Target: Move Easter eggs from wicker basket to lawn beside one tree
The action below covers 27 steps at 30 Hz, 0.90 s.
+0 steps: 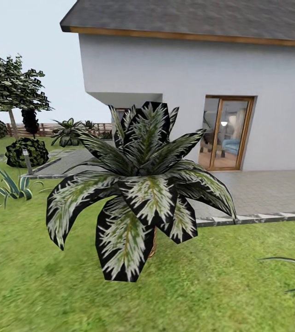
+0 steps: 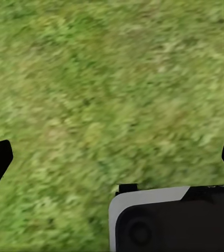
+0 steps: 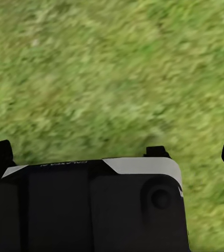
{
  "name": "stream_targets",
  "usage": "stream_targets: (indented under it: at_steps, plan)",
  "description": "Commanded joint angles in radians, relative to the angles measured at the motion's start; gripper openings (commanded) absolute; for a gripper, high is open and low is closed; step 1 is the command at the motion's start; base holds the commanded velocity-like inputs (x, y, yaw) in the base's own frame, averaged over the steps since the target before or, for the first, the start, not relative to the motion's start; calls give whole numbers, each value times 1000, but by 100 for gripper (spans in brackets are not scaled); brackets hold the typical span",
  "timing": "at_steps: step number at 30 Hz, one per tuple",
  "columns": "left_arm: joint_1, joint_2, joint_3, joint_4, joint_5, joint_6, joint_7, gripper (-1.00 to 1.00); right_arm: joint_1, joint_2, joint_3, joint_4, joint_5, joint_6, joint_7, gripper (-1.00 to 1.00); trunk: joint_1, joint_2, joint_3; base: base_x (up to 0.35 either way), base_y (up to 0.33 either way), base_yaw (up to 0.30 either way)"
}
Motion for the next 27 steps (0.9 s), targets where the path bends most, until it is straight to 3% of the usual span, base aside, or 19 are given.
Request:
stream_targets:
  at_steps: [1,27]
  plan:
    - [0,0,-4,1,0,-3,1,100,0,1,-5,-2,0,6,1,100,0,-1,0,15,196,0]
    - [0,0,-5,1,0,-3,1,100,0,2,-5,-2,0,6,2,100,0,-1,0,22,123,0]
